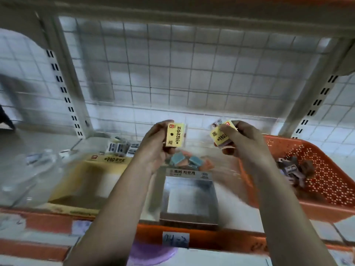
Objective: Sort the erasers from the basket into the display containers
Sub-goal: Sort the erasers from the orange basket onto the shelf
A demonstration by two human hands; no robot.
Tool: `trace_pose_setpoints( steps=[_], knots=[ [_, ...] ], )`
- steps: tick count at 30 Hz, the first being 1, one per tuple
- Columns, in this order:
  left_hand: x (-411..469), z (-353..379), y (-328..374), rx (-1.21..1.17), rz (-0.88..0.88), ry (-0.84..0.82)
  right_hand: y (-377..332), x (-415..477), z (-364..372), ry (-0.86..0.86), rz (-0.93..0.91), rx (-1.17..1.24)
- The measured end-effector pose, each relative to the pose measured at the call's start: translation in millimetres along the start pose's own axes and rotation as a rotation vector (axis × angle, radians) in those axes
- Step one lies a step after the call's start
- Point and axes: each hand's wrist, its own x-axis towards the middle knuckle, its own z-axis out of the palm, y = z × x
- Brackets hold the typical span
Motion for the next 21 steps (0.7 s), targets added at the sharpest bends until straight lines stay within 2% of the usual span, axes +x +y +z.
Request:
trace_pose_setpoints(
  steps=[5,12,21],
  knots=[
    [-8,-47,14,-0.147,-0.097,-0.034,7,-6,55,-0.032,0.065,0.037],
    [-14,-90,30,-0.056,0.031,-0.103,13,-8,111,-0.053,0.097,0.089],
    [-16,-127,47,-0.048,-0.003,-0.099,25,-13,158,-0.038,0.13,0.129]
  ],
)
